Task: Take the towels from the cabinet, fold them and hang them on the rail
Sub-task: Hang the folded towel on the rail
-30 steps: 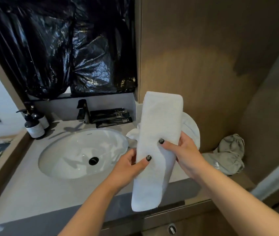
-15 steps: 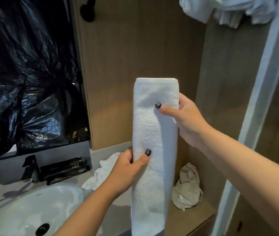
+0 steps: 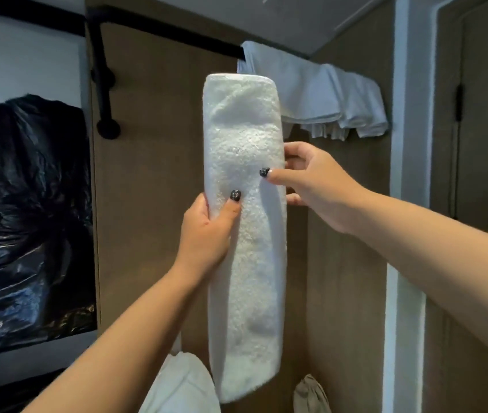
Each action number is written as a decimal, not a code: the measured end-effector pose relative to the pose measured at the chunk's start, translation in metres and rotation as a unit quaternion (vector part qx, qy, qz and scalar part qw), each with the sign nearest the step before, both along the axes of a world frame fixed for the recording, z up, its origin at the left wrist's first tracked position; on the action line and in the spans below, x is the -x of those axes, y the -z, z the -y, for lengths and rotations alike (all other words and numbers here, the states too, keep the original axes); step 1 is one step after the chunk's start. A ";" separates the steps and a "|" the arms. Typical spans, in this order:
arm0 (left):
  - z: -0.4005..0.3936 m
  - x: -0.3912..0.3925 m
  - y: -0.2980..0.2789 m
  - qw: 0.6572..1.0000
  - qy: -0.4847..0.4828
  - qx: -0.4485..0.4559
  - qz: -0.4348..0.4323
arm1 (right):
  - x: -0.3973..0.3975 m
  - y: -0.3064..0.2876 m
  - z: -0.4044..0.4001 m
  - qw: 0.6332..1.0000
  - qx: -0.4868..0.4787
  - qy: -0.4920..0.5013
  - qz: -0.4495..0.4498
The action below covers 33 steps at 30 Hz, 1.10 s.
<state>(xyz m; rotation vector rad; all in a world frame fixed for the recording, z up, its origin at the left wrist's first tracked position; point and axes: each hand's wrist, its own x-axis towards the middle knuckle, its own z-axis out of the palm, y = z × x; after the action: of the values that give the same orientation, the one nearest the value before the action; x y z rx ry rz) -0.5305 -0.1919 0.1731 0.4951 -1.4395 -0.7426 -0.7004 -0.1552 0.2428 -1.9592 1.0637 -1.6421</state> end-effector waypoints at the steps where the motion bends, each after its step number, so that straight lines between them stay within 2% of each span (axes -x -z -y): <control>1: 0.000 0.008 -0.012 1.000 -0.017 0.011 -0.008 | 0.008 -0.003 0.000 1.000 -0.002 0.001 -0.014; 5: 0.002 0.029 -0.053 0.998 -0.034 0.038 -0.036 | 0.027 -0.017 0.009 1.000 0.014 -0.009 -0.025; 10: 0.010 0.041 -0.106 0.995 -0.055 0.082 -0.016 | 0.036 -0.060 0.031 0.998 0.053 -0.033 0.004; 14: 0.024 0.045 -0.150 0.986 -0.109 0.124 -0.013 | 0.037 -0.103 0.053 0.996 0.075 -0.045 0.024; 19: 0.059 0.048 -0.175 0.981 -0.145 0.119 -0.055 | 0.028 -0.142 0.081 0.991 0.113 -0.052 0.041; 23: 0.091 0.048 -0.174 0.987 -0.097 0.113 -0.066 | 0.019 -0.169 0.113 0.987 0.146 -0.047 0.057; 28: 0.123 0.035 -0.191 0.991 -0.008 0.129 -0.018 | 0.010 -0.213 0.152 0.980 0.166 -0.027 0.107; 33: 0.149 0.009 -0.222 0.983 0.008 0.173 0.061 | -0.002 -0.255 0.175 0.969 0.186 -0.036 0.157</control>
<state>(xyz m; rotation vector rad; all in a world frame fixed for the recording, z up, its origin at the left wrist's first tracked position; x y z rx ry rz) -0.5395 -0.3406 0.3954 0.2635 -1.6494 -0.4658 -0.6980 -0.3305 0.4980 -1.8309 0.5908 -2.1429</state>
